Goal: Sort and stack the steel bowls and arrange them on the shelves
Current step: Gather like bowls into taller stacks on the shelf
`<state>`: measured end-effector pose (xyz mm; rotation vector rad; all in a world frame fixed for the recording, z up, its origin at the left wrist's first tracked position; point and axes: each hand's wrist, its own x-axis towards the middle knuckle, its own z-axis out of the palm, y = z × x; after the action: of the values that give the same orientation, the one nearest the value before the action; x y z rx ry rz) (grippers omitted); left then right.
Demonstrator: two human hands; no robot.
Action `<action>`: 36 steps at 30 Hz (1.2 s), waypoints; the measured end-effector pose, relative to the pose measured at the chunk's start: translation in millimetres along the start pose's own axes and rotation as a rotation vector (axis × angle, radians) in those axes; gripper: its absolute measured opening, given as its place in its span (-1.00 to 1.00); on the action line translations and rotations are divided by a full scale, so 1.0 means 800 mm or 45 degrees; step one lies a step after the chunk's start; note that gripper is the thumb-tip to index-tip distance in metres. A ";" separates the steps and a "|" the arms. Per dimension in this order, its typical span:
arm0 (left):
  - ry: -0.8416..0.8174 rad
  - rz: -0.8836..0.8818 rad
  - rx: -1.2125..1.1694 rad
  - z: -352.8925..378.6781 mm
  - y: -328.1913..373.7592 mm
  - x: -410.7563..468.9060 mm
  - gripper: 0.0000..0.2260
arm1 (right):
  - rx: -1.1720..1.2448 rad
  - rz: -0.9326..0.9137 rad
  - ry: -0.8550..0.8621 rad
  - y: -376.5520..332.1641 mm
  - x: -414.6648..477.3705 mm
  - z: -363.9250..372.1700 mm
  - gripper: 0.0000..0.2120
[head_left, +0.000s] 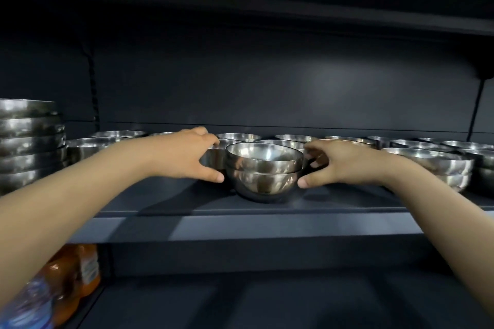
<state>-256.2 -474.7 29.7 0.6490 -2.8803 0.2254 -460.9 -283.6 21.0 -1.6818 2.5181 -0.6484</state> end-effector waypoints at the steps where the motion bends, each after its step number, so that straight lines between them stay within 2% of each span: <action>1: -0.015 0.002 -0.019 0.000 0.000 0.000 -0.23 | 0.026 -0.024 -0.010 0.002 0.002 0.001 -0.04; 3: -0.052 0.002 -0.095 -0.001 0.004 0.001 -0.13 | 0.095 -0.060 -0.031 0.006 0.004 0.005 -0.08; 6: -0.070 0.012 -0.174 0.002 0.013 0.006 -0.01 | 0.226 -0.098 -0.091 0.007 0.004 0.014 -0.46; 7: -0.072 0.016 -0.194 0.004 0.016 0.008 -0.02 | 0.282 -0.120 -0.113 0.007 0.005 0.017 -0.52; 9: -0.083 0.032 -0.247 0.008 0.018 0.011 0.04 | 0.373 -0.150 -0.108 0.011 0.009 0.024 -0.55; 11: -0.076 0.052 -0.309 0.012 0.015 0.013 0.22 | 0.472 -0.157 -0.087 0.013 0.011 0.029 -0.56; 13: -0.068 0.052 -0.381 0.015 0.014 0.013 0.28 | 0.533 -0.184 -0.048 0.014 0.013 0.030 -0.47; 15: -0.052 0.042 -0.469 0.017 0.016 0.015 0.19 | 0.532 -0.208 -0.020 0.016 0.015 0.031 -0.40; 17: -0.048 0.027 -0.587 0.019 0.018 0.015 0.05 | 0.542 -0.211 -0.005 0.016 0.017 0.031 -0.42; 21: -0.040 0.022 -0.779 0.017 0.027 0.008 0.02 | 0.566 -0.214 0.047 0.019 0.014 0.030 -0.41; 22: -0.025 0.017 -0.831 0.015 0.031 0.005 -0.08 | 0.590 -0.214 0.052 0.018 0.009 0.028 -0.47; 24: 0.045 0.056 -0.969 0.014 0.038 0.004 -0.53 | 0.694 -0.223 0.053 0.014 0.000 0.024 -0.62; 25: 0.080 0.094 -1.042 0.012 0.042 0.001 -0.69 | 0.767 -0.223 0.064 0.013 -0.004 0.023 -0.66; 26: 0.134 0.125 -1.118 0.011 0.045 -0.001 -0.74 | 0.849 -0.216 0.082 0.012 -0.009 0.022 -0.67; 28: 0.221 0.163 -1.225 0.007 0.052 -0.002 -0.80 | 0.961 -0.199 0.122 0.011 -0.018 0.018 -0.66; 32: 0.276 0.256 -1.459 0.003 0.065 0.002 -0.70 | 1.064 -0.180 0.173 0.013 -0.037 0.004 -0.73; 36: 0.325 0.335 -1.614 -0.004 0.092 0.013 -0.81 | 1.111 -0.158 0.278 0.016 -0.063 -0.017 -0.64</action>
<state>-297.2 -412.7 26.8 -0.0213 -2.1870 -1.2544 -454.8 -230.6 19.4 -1.4505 1.7585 -1.6924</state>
